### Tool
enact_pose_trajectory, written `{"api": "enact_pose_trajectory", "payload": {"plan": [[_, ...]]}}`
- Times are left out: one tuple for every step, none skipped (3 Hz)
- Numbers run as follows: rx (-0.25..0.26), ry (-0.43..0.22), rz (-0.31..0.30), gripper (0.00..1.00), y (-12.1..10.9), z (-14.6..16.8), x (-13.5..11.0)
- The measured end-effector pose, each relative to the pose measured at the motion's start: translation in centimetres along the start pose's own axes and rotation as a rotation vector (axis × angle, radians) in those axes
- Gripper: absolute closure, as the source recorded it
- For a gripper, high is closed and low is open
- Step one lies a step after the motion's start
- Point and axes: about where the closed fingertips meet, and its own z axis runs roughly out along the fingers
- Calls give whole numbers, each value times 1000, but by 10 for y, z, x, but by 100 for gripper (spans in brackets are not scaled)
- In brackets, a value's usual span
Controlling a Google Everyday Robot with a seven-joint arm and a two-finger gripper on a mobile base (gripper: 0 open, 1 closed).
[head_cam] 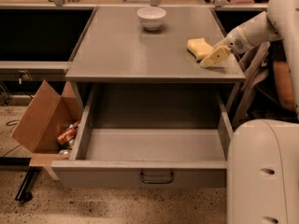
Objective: Place sponge into top drawer
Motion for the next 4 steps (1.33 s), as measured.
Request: {"api": "enact_pose_trajectory", "payload": {"plan": [[1, -24, -21, 65, 1, -3, -10], [0, -55, -70, 89, 7, -12, -30], [-5, -96, -136, 100, 18, -26, -55], [-21, -135, -223, 100, 36, -50, -78]]}}
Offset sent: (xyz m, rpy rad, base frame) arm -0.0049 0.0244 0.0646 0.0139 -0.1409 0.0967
